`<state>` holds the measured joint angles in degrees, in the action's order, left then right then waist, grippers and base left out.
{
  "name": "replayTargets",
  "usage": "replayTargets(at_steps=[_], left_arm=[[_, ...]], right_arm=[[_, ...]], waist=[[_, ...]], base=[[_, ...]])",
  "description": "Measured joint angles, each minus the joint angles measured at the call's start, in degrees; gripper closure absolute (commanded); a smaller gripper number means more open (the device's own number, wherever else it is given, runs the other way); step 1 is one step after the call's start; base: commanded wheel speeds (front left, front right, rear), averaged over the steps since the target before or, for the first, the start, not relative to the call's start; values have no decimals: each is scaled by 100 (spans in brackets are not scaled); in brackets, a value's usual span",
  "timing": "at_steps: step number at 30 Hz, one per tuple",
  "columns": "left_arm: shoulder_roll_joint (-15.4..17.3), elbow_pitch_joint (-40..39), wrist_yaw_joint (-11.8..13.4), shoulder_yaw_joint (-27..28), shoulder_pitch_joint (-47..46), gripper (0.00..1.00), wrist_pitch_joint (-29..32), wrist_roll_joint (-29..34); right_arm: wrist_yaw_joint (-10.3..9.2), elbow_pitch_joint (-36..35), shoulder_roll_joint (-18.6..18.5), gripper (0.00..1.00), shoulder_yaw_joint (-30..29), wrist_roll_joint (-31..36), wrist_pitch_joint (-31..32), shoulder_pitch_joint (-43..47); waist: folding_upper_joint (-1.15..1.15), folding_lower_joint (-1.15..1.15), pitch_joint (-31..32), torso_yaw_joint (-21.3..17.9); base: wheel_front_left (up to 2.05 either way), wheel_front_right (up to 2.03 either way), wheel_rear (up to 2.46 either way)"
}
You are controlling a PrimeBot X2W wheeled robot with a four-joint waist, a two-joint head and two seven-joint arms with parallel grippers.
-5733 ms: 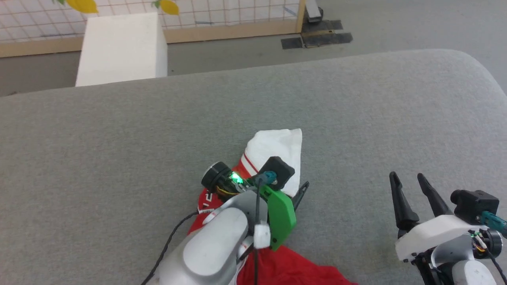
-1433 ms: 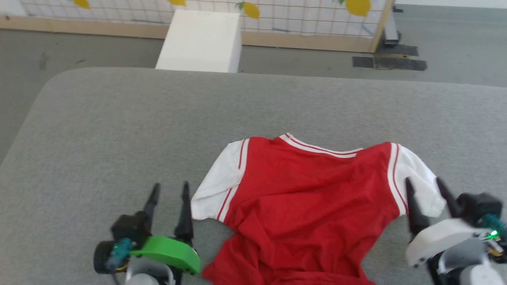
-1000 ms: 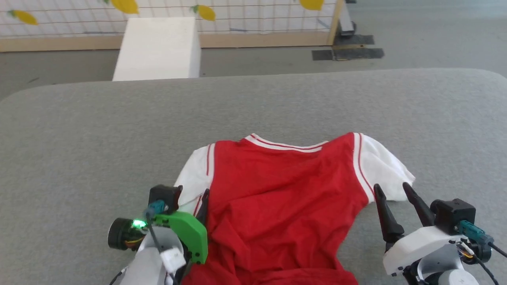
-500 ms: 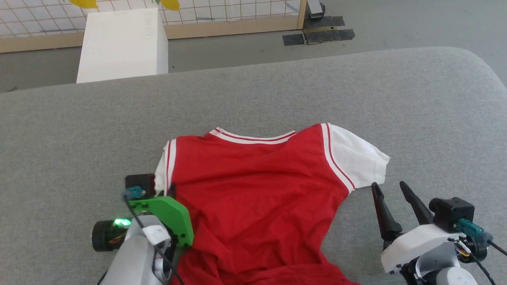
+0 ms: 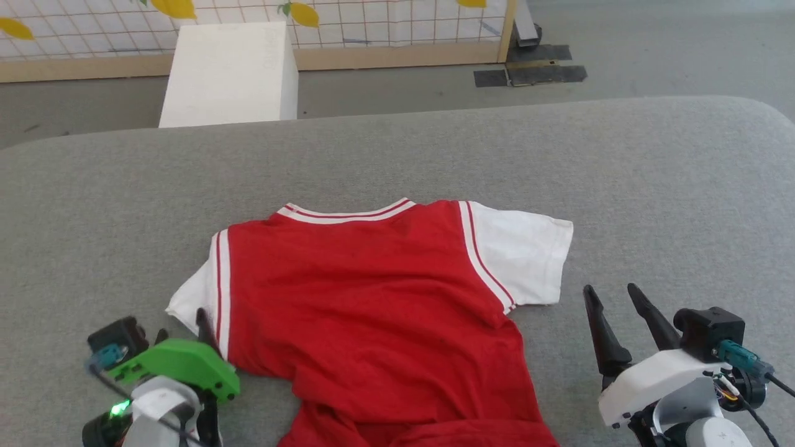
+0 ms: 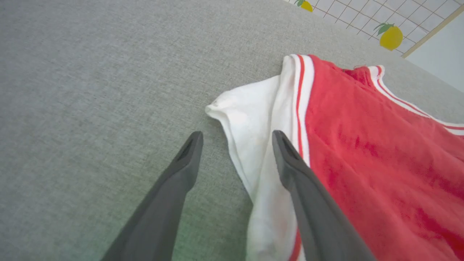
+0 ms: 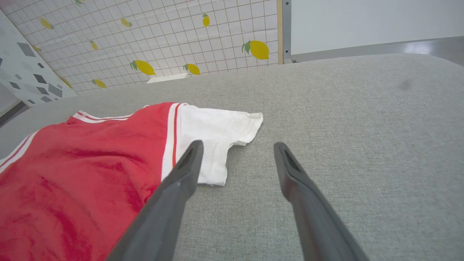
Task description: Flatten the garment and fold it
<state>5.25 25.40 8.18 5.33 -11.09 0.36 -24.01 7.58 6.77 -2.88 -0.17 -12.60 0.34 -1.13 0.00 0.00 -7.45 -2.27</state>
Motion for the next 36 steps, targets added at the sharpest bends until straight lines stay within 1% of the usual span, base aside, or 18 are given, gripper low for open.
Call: replayTargets(at_steps=[4, 7, 10, 11, 12, 14, 19, 22, 24, 29, 31, 32, 33, 35, 36], left_arm=[[-10, -208, -45, 118, 233, 0, -502, -59], [-30, -465, -146, 112, 383, 0, -1117, -66], [-63, -736, -278, 19, 468, 0, -1428, 78], [-76, -817, -319, -13, 479, 0, -1466, 132], [-157, -1245, -446, -75, 494, 0, -1492, 349], [-171, -1603, -508, -89, 495, 0, -1510, 538], [-200, -1991, -656, -141, 499, 0, -1514, 736], [-208, -2043, -648, -299, 499, 0, -1514, 671], [-210, -2056, -609, -397, 498, 0, -1514, 636], [-214, -2071, -510, -545, 498, 0, -1514, 505], [-214, -2062, -508, -595, 498, 0, -1514, 485], [-214, -2057, -506, -605, 498, 0, -1514, 485], [-214, -2057, -504, -606, 498, 0, -1514, 485], [-214, -2028, -503, -617, 497, 0, -1514, 486], [-215, -2019, -503, -625, 497, 0, -1514, 486]], right_arm=[[0, -19, 1, 0, -43, 9, 42, 2], [0, -27, 1, 0, -177, 110, 49, 1], [0, -1, 2, 0, -366, 247, 73, -43], [0, 29, 1, 0, -413, 291, 100, -98], [0, 248, 0, 0, -644, 489, 312, -521], [0, 446, 3, 0, -811, 541, 448, -881], [0, 1372, 3, 0, -1255, 758, 1324, -1773], [0, 2000, 2, 0, -1559, 1010, 1993, -2187], [0, 2284, 2, 0, -1706, 1166, 2280, -2380], [0, 2740, -12, 0, -1898, 1313, 2725, -2806], [-1, 2840, -24, 0, -1952, 1327, 2876, -2950], [-1, 2888, -41, 2, -1963, 1321, 2952, -3017], [-1, 2929, -51, 46, -1975, 1303, 2999, -3071], [-2, 3009, -92, 90, -1927, 1211, 3063, -3173], [-2, 3018, -100, 100, -1903, 1169, 3037, -3188]], waist=[[0, 0, 47, 110], [0, 0, 76, 229], [0, 0, 82, 369], [0, 0, 79, 412], [0, 0, 42, 581], [0, 0, -1, 682], [0, 0, -168, 912], [0, 0, -284, 1055], [0, 0, -354, 1137], [0, 0, -543, 1299], [0, 0, -598, 1341], [0, 0, -623, 1356], [0, 0, -641, 1363], [0, 0, -661, 1357], [0, 0, -661, 1345]], base=[[0, 0, 0], [0, 0, 0], [0, 0, 0], [0, 0, 0], [0, 0, 0], [0, 0, 0], [0, 0, 0], [0, 0, 0], [0, 0, 0], [0, 0, 0], [0, 0, 0], [0, 0, 0], [0, 0, 0], [0, 0, 0], [0, 0, 0]])
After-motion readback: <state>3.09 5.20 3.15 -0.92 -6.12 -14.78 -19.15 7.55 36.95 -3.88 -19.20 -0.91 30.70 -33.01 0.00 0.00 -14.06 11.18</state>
